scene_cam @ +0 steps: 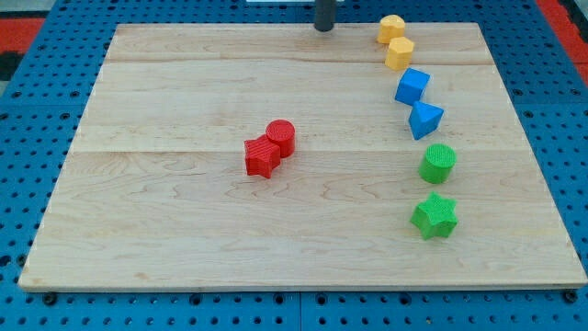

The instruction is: Push the red circle in between the green circle and green star

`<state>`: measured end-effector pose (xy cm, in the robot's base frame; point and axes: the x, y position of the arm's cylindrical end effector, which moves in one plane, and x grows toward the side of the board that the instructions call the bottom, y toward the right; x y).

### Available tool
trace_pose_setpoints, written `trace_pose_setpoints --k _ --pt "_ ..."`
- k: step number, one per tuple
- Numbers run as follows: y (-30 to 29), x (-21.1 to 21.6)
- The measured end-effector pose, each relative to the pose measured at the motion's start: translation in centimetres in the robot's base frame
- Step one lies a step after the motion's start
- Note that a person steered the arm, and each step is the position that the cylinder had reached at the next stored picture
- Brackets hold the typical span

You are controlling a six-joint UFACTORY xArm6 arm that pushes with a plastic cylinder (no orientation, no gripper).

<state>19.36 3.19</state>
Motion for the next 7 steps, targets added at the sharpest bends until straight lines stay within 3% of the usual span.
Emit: trace_pose_setpoints --k 1,3,6,7 --pt "-1.7 2.0" --pt "-1.7 14.1" --pt "-4.3 24.5" --pt "-5.2 25.9"
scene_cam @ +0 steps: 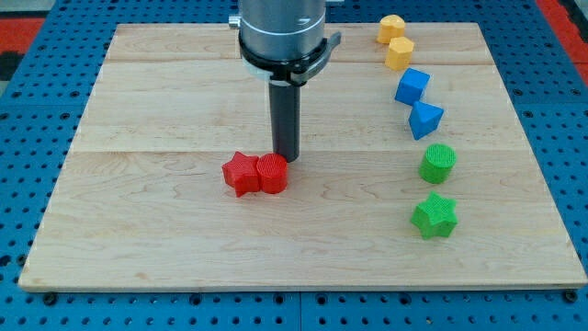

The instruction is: Push the red circle in between the green circle and green star

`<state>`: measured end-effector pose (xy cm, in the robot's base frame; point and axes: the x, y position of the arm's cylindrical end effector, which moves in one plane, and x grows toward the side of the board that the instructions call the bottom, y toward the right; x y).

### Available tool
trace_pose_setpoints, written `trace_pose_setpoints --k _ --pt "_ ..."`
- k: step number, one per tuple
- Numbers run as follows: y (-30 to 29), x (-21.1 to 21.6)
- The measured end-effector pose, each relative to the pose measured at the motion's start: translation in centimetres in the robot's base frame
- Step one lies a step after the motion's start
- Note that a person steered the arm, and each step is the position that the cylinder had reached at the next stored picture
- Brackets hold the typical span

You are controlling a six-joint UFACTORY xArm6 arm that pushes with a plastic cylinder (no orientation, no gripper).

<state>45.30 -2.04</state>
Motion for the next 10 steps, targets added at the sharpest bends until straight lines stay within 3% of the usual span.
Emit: trace_pose_setpoints --k 2,3,4,6,8,10 --pt "-6.6 0.4" --pt "-7.1 3.1" --pt "-2.7 3.9" --pt "-2.0 3.0" --pt "6.9 4.6" --pt "4.9 3.0"
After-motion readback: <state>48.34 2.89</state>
